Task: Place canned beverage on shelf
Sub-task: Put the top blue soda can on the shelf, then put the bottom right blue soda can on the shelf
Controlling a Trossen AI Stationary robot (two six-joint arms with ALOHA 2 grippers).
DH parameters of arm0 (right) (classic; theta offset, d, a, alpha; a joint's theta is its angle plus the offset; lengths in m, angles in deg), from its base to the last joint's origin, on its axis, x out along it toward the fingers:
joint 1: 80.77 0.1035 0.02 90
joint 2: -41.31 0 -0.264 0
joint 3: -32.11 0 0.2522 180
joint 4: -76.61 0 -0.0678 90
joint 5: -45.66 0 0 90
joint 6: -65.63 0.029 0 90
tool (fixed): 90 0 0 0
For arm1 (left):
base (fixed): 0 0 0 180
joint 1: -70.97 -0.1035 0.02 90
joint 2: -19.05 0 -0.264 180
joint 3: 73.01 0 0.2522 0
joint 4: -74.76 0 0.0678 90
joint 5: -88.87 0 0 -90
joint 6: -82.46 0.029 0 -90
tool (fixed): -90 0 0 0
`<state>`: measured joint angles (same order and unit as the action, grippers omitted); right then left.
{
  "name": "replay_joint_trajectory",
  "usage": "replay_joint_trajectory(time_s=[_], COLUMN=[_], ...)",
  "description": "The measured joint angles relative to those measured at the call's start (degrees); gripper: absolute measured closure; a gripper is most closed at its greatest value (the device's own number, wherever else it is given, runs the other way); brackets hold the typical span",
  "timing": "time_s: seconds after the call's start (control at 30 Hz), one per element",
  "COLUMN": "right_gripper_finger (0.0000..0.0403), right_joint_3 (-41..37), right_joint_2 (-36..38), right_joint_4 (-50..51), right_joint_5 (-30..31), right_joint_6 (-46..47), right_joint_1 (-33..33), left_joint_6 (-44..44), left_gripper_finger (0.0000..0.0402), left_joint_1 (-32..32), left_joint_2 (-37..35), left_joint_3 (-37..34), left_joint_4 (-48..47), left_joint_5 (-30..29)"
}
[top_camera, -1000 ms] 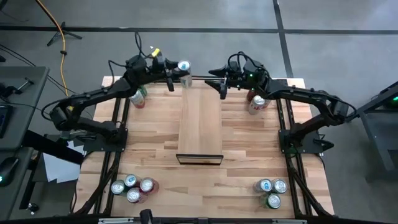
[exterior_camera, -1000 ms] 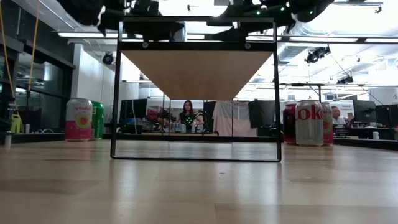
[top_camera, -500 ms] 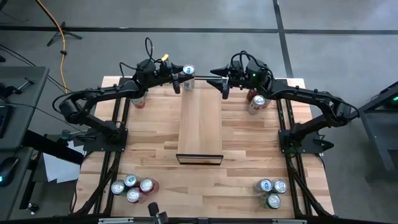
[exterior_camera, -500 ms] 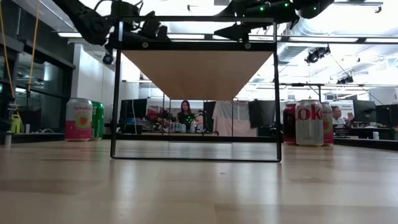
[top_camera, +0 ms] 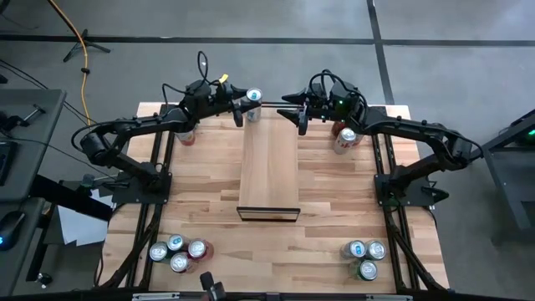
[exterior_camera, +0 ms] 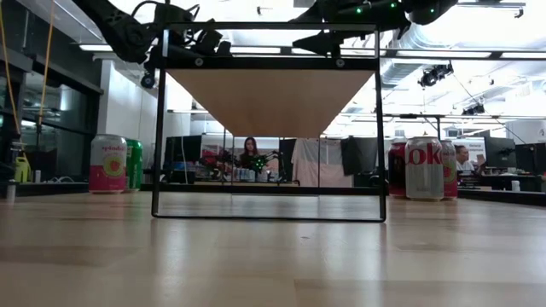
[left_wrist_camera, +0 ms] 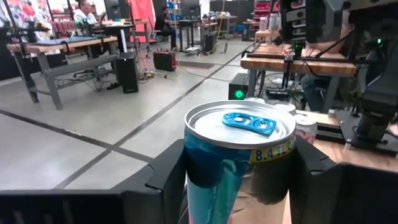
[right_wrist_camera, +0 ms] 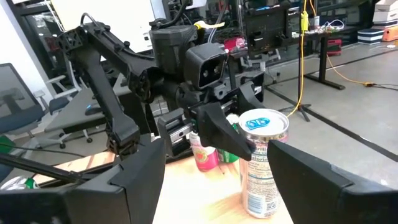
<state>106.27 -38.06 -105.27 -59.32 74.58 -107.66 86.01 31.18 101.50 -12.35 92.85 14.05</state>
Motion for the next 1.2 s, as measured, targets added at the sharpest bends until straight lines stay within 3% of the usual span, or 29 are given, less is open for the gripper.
replay_joint_trajectory(time_s=[0.73,1.2], right_gripper_finger=[0.0137,0.0137], right_joint_3=[0.0,0.0], right_joint_2=[0.0,0.8], right_joint_4=[0.0,0.5], right_joint_5=[0.0,0.0], right_joint_6=[0.0,0.6], right_joint_1=[0.0,0.0], left_joint_6=[1.1,-3.9], left_gripper_finger=[0.0132,0.0101], left_joint_1=[-0.2,-2.6], left_joint_2=[-2.2,-15.4], left_joint_3=[0.1,0.2], left_joint_4=[-0.9,-3.8], left_joint_5=[-0.9,-1.0])
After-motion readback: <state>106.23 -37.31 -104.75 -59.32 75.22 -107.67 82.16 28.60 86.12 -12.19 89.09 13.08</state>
